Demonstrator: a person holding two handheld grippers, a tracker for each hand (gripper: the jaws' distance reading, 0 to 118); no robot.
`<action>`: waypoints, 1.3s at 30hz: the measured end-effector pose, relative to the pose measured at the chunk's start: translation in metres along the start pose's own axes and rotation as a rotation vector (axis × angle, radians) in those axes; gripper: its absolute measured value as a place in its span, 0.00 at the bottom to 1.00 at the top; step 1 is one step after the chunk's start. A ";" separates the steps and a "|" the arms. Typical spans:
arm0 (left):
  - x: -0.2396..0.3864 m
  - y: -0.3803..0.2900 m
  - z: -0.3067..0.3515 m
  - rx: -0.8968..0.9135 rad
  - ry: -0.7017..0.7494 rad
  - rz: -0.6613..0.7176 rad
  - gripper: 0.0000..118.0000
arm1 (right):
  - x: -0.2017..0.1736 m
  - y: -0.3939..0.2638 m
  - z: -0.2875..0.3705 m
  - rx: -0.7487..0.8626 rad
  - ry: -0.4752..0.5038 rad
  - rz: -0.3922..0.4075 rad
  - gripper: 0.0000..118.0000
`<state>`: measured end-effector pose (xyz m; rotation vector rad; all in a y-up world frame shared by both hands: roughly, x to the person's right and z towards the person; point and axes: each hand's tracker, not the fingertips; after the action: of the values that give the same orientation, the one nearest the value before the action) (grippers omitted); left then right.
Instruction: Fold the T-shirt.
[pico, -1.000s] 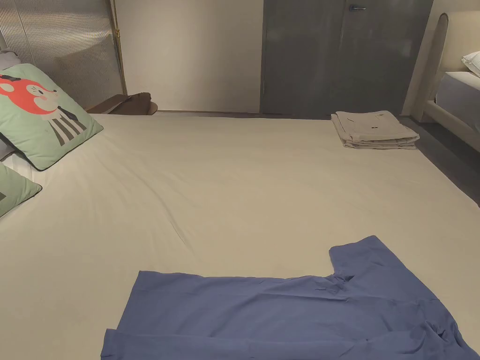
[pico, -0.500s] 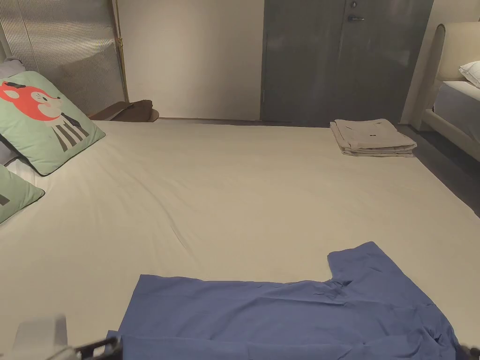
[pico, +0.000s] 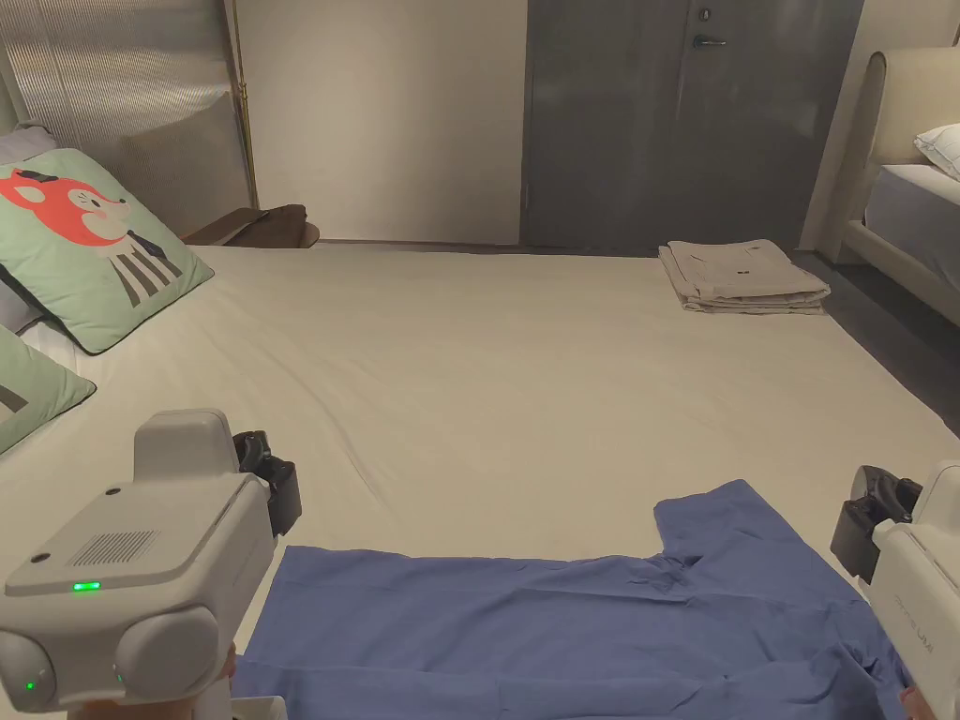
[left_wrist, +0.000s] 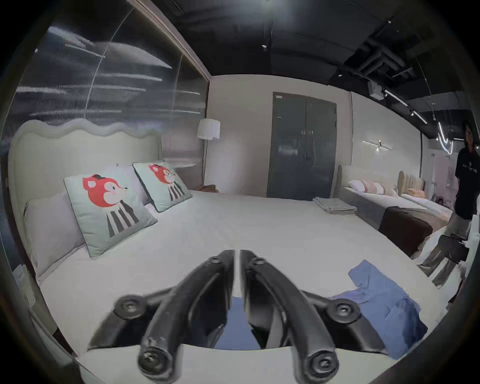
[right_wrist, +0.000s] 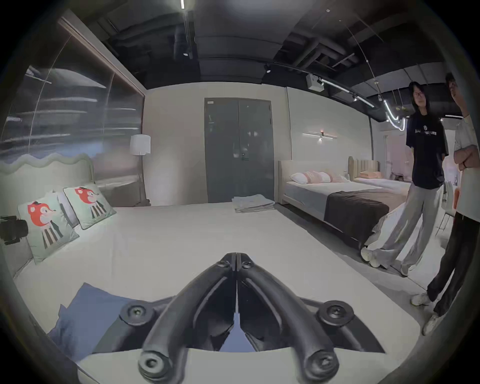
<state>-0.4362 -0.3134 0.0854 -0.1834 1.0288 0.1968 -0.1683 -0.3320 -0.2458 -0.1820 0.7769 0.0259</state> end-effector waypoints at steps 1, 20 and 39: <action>0.000 0.001 -0.003 -0.019 -0.013 -0.002 0.01 | -0.001 0.000 -0.001 -0.009 0.015 0.004 0.00; -0.031 -0.069 -0.217 -0.715 0.035 -0.074 0.72 | 0.000 -0.026 -0.056 -0.148 0.020 0.046 0.00; -0.016 -0.089 -0.230 -0.786 0.064 -0.042 0.06 | 0.027 -0.052 -0.115 -0.394 -0.006 0.006 0.76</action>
<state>-0.6132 -0.4566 -0.0110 -0.9261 0.9667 0.5550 -0.2238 -0.4037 -0.3370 -0.5531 0.7612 0.1857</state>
